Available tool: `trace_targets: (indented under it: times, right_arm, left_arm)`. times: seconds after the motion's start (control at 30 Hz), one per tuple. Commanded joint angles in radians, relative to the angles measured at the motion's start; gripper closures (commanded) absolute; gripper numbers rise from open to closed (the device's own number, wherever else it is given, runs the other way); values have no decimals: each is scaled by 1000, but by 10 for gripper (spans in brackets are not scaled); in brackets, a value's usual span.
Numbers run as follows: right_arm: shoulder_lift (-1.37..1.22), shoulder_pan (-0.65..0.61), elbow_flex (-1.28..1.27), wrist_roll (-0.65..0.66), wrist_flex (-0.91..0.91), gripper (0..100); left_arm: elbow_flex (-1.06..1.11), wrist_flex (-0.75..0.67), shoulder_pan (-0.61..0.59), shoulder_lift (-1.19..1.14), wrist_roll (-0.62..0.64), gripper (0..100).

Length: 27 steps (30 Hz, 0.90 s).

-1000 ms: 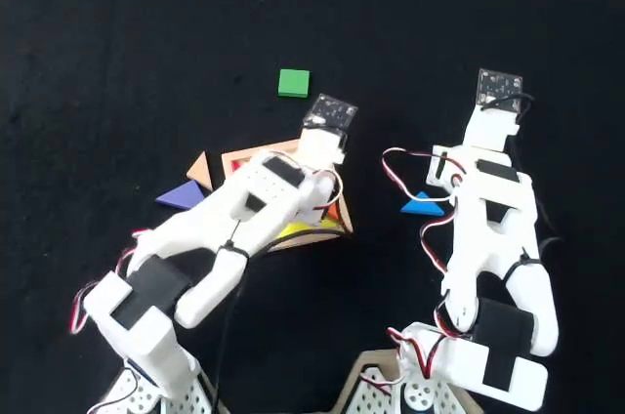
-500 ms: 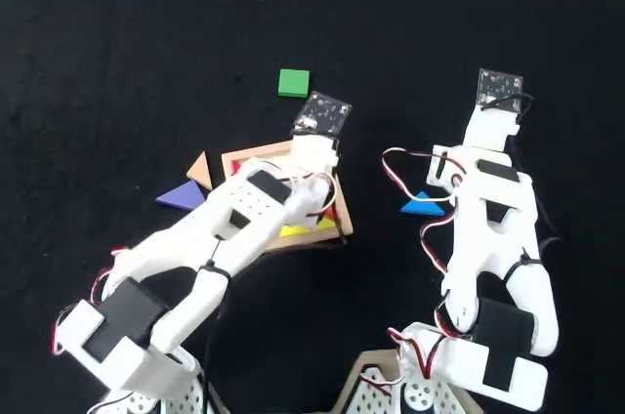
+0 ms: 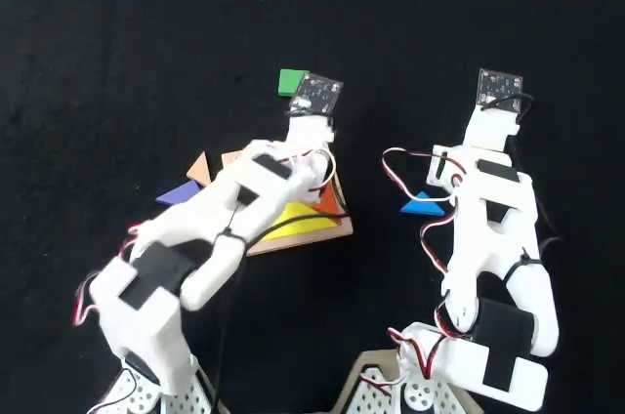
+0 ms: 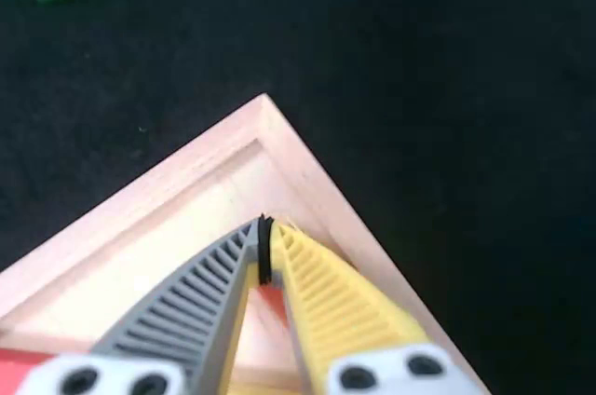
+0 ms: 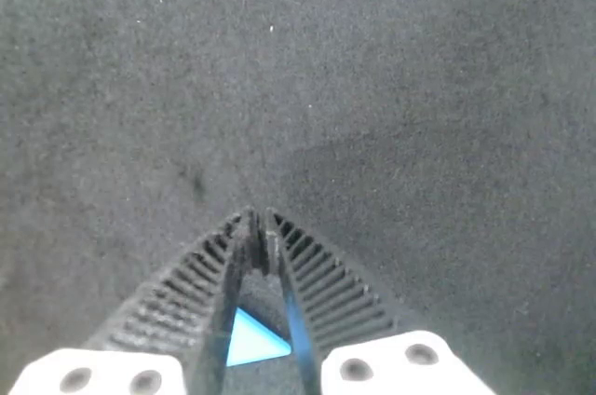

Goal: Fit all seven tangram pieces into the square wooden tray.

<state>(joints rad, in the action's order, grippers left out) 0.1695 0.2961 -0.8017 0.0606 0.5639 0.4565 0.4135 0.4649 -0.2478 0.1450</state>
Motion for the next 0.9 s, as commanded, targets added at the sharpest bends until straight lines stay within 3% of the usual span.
trace_targets:
  times: [0.0, 0.47, 0.73, 0.87]
  right_arm:
    - [45, -20, 7, 2, -20, 986]
    - [47, -20, 7, 2, -21, 986]
    - [42, -20, 4, 2, -23, 985]
    - [41, -23, 2, 2, -23, 985]
  left_arm:
    - [-153, 124, -5, -29, 11, 971]
    - [-166, 187, 48, 6, 9, 971]
    - [-163, 493, 111, 517, 3, 971]
    - [-93, 677, -73, 819, 3, 971]
